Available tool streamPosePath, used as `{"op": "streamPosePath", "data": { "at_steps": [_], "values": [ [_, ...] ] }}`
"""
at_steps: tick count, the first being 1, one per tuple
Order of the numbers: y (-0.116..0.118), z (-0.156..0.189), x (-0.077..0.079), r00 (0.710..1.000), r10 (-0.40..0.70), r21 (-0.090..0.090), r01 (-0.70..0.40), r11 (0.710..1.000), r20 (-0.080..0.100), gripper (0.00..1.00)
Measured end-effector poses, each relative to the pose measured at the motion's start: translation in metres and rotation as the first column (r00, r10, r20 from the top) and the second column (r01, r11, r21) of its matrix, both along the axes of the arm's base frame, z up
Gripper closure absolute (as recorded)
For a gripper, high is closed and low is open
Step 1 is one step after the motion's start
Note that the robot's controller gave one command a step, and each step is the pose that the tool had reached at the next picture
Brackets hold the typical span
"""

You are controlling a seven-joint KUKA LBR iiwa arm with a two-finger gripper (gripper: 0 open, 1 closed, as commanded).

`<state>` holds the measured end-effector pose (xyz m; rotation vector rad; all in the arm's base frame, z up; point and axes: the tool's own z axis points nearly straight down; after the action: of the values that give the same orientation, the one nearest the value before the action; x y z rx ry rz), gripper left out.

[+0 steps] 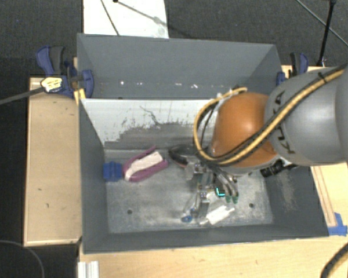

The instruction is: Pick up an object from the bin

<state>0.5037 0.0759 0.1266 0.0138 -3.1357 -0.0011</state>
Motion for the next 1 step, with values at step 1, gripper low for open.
{"op": "streamPosePath", "data": {
  "at_steps": [1],
  "values": [
    [-0.0214, -0.0553, -0.013, 0.992, 0.124, -0.001, -0.124, 0.992, 0.002, 0.0]
  ]
}}
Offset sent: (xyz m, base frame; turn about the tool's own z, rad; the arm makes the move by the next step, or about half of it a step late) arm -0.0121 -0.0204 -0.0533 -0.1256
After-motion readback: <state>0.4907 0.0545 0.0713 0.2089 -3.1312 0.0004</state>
